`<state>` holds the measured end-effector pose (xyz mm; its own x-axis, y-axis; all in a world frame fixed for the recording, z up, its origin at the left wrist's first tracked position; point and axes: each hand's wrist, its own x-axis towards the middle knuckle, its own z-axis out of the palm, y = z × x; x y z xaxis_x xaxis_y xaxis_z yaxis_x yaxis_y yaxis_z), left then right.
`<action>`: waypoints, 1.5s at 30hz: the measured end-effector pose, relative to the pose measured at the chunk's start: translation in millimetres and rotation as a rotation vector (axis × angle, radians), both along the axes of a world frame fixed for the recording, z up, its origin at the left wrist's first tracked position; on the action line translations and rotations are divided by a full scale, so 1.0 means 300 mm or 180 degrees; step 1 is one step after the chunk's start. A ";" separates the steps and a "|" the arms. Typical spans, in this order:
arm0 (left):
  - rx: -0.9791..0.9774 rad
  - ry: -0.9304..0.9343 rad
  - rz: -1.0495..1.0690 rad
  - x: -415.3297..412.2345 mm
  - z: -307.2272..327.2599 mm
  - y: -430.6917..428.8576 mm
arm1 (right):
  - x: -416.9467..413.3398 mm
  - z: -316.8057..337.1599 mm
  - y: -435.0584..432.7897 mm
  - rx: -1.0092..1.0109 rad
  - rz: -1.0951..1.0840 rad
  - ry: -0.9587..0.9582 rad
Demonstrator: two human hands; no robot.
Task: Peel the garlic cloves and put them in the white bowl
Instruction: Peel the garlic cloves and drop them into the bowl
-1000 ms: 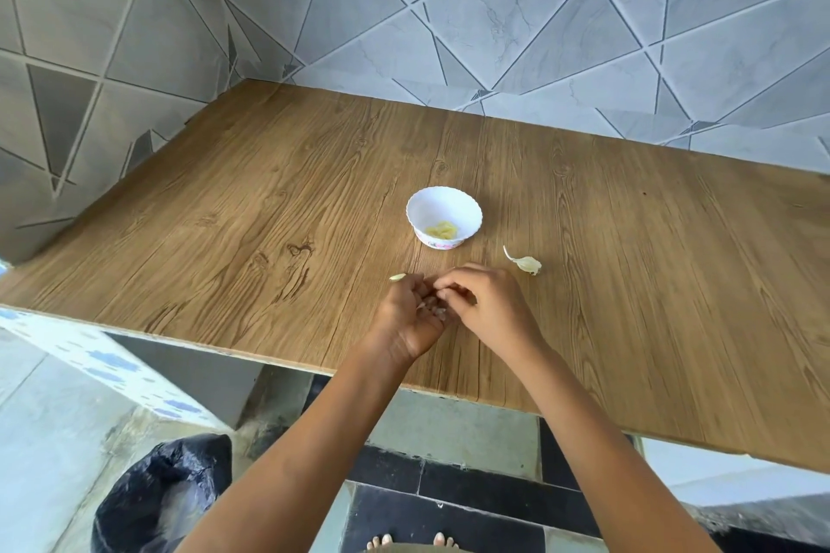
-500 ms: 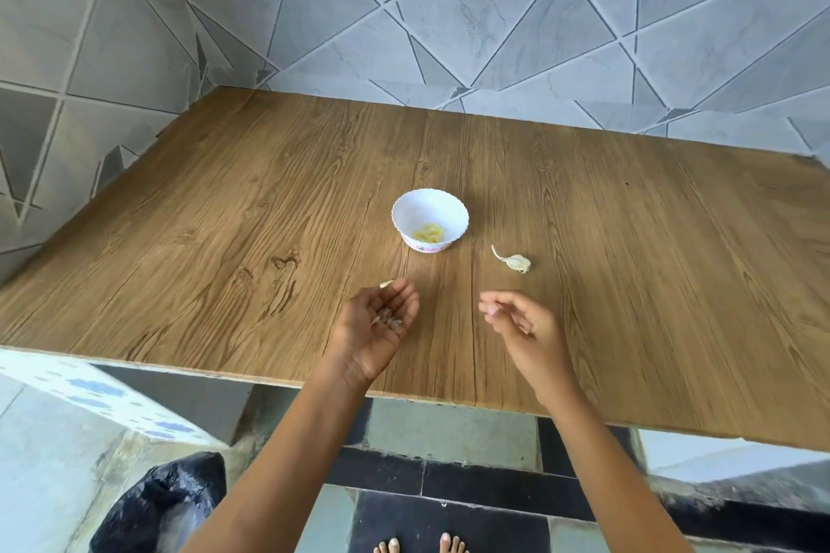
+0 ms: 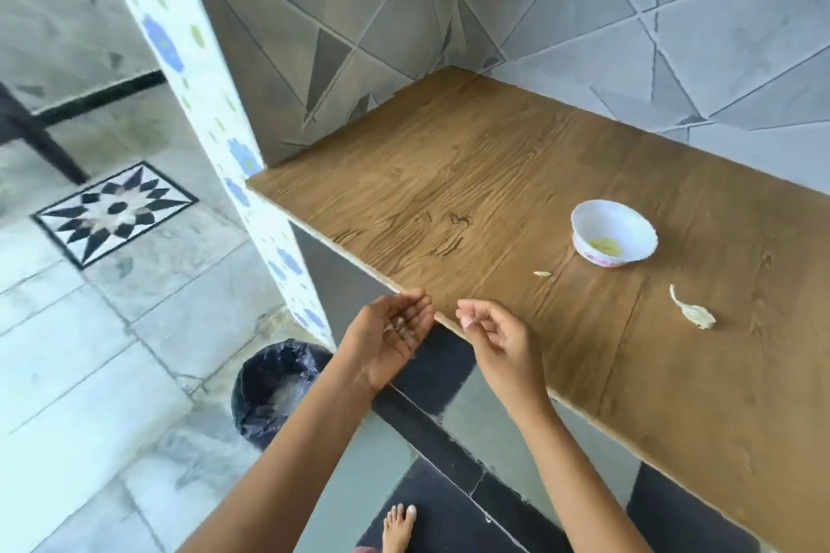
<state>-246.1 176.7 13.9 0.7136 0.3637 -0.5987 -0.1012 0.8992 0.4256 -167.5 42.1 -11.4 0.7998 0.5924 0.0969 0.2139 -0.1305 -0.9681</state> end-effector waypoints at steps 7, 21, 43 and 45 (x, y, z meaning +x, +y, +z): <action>-0.0029 0.0195 0.1072 -0.326 -0.090 0.279 | -0.209 -0.066 0.387 -0.0299 0.1002 -0.0078; -0.0546 0.1697 0.0854 -0.562 -0.902 1.050 | -0.442 -0.851 1.155 -0.1911 0.1216 0.0052; -0.0855 0.2007 0.0400 -0.441 -2.208 1.279 | -0.600 -2.225 1.519 -0.2119 0.1849 0.1700; -0.0876 0.1844 0.0592 -0.467 -2.192 1.281 | -0.581 -2.268 1.543 -0.2807 0.1924 0.1438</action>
<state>-386.3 561.1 -643.7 0.1889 0.2287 -0.9550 -0.0891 0.9725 0.2153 -341.8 505.1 -691.9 0.2200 0.6093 -0.7618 0.1299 -0.7922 -0.5962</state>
